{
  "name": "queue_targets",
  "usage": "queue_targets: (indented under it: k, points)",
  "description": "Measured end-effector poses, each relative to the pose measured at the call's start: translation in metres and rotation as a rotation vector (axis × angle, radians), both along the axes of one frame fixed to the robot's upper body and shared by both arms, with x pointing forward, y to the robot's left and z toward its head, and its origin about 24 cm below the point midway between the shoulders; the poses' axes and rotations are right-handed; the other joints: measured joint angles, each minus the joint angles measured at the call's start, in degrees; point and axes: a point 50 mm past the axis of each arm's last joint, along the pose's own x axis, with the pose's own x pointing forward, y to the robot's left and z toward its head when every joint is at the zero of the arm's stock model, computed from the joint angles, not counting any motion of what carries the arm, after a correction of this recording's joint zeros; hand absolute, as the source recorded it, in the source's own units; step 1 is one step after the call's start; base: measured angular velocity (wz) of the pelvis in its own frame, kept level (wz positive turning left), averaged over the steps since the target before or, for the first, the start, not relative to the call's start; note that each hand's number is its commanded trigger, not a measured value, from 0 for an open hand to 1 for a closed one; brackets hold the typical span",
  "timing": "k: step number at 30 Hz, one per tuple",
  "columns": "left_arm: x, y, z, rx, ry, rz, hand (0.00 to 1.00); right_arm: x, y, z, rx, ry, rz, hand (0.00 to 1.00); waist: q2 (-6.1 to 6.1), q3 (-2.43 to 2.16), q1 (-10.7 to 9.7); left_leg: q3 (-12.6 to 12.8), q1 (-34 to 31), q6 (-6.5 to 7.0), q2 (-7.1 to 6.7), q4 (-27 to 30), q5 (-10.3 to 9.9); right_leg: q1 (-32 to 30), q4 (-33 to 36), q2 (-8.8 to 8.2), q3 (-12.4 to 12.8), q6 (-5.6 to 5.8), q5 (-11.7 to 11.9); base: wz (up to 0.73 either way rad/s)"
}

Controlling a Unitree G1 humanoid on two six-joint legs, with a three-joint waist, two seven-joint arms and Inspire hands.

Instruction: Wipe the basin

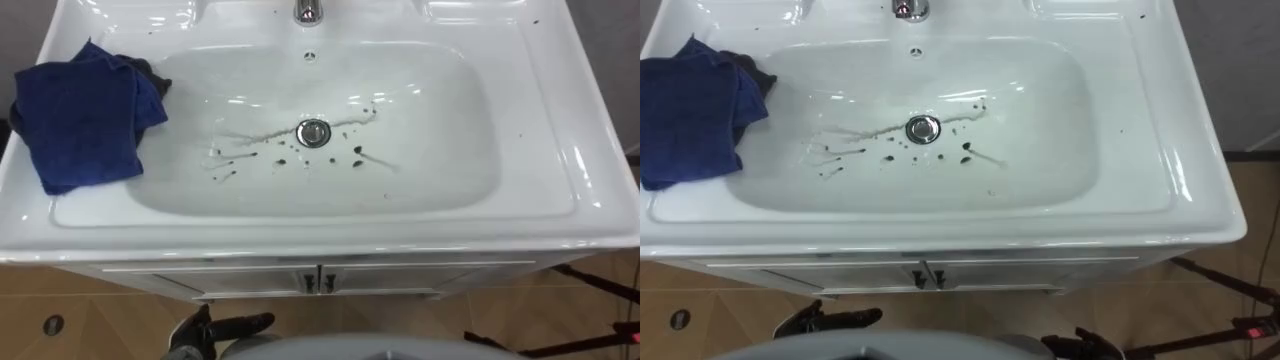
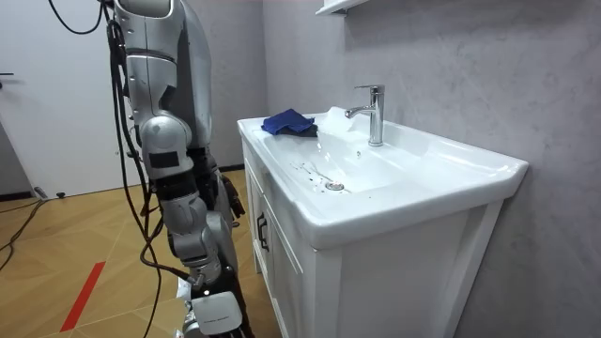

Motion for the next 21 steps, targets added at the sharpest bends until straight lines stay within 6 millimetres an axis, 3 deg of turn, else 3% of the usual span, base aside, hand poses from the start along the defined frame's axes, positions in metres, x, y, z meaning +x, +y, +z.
queue_targets:
  k: [21]
  points:
    - [0.0002,0.0004,-0.0001,0.012,0.003,0.005,0.0,-0.0015,-0.0011,0.0001,-0.002,0.001,-0.025,0.0,0.05,-0.06,0.03,0.02,0.17,0.0,0.01,-0.03,0.0,0.16,0.04,0.02,0.01,0.02,-0.02,0.0]
